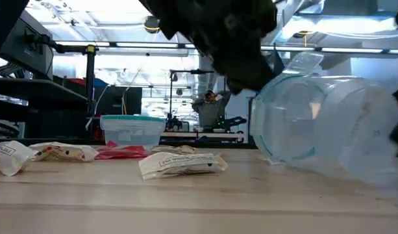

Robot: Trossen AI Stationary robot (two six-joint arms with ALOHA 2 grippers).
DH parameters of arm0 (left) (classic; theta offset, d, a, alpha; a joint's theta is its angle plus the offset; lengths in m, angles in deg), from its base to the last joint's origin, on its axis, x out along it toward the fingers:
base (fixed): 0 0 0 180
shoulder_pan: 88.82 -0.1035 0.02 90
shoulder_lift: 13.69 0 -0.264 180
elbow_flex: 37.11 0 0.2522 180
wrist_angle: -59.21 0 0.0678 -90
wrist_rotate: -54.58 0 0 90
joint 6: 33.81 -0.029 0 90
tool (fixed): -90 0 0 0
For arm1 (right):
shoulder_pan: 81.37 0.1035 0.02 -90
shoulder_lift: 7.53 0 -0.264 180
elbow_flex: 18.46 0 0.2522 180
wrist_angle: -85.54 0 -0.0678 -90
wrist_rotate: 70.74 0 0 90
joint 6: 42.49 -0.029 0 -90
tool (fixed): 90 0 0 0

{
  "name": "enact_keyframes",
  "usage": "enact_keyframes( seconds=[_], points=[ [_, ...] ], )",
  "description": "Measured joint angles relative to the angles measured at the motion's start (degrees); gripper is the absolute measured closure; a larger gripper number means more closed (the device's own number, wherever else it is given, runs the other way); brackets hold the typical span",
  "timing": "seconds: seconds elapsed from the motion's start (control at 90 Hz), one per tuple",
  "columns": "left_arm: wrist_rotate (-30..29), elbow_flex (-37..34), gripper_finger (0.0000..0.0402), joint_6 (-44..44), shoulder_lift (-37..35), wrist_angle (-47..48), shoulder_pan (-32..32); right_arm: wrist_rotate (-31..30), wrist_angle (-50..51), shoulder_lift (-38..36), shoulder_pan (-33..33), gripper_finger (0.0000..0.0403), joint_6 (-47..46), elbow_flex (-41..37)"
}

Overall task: Sort candy
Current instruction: Open the center transparent bin

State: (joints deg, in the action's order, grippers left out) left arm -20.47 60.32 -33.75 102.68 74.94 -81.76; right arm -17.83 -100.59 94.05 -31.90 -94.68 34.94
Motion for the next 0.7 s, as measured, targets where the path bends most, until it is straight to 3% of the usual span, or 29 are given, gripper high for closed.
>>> enact_keyframes(
  seconds=[0.278,0.489,0.7],
  points=[
    [1.31,1.24,0.0389,0.28,0.14,-1.76,1.43,0.31,9.68,0.07,-4.86,0.0207,1.29,-0.20],
    [0.99,3.82,0.0389,-0.68,0.05,-1.58,1.88,-0.28,9.84,0.11,-9.72,0.0207,7.47,-0.20],
    [0.15,4.08,0.0389,-0.25,0.05,0.15,1.42,0.30,10.80,0.11,-11.70,0.0207,7.18,-0.20]
  ],
)
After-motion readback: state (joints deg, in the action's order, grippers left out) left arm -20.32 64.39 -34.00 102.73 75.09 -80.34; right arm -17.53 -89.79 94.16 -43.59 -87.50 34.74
